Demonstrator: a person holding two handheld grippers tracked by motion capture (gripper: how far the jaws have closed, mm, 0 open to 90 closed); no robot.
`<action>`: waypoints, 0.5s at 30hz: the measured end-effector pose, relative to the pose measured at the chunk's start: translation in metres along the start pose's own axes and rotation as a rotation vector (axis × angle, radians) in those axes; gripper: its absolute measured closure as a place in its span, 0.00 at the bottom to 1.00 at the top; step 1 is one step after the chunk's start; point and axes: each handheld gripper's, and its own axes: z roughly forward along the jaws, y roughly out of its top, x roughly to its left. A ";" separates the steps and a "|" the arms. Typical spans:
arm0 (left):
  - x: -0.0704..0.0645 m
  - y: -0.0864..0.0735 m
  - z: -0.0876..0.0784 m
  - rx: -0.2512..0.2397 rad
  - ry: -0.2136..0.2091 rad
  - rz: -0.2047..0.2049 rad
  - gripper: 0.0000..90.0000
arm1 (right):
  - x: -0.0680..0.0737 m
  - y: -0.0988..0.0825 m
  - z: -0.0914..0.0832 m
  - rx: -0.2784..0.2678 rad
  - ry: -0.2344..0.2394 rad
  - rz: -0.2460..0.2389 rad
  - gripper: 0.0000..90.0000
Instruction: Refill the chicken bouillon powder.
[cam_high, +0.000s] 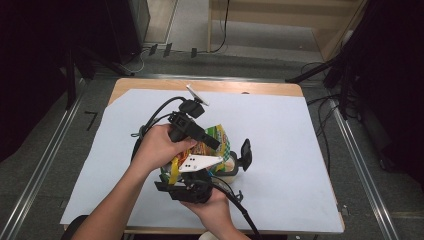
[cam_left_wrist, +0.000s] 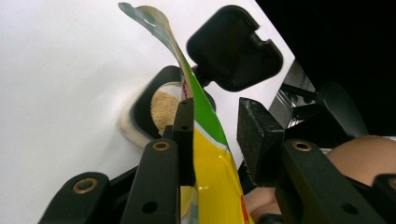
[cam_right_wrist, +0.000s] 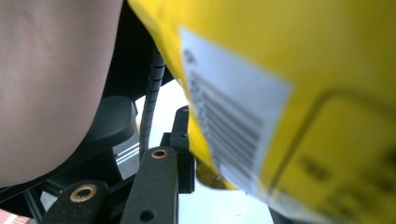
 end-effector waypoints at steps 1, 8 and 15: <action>0.000 0.000 0.000 0.000 0.000 0.000 0.77 | 0.000 0.000 0.000 0.000 0.000 0.000 0.80; 0.003 0.001 0.001 0.002 -0.004 -0.011 0.77 | -0.002 -0.001 0.000 0.007 -0.004 -0.003 0.81; 0.005 0.000 -0.001 -0.006 0.006 -0.018 0.77 | -0.001 0.002 -0.001 0.010 -0.009 -0.012 0.81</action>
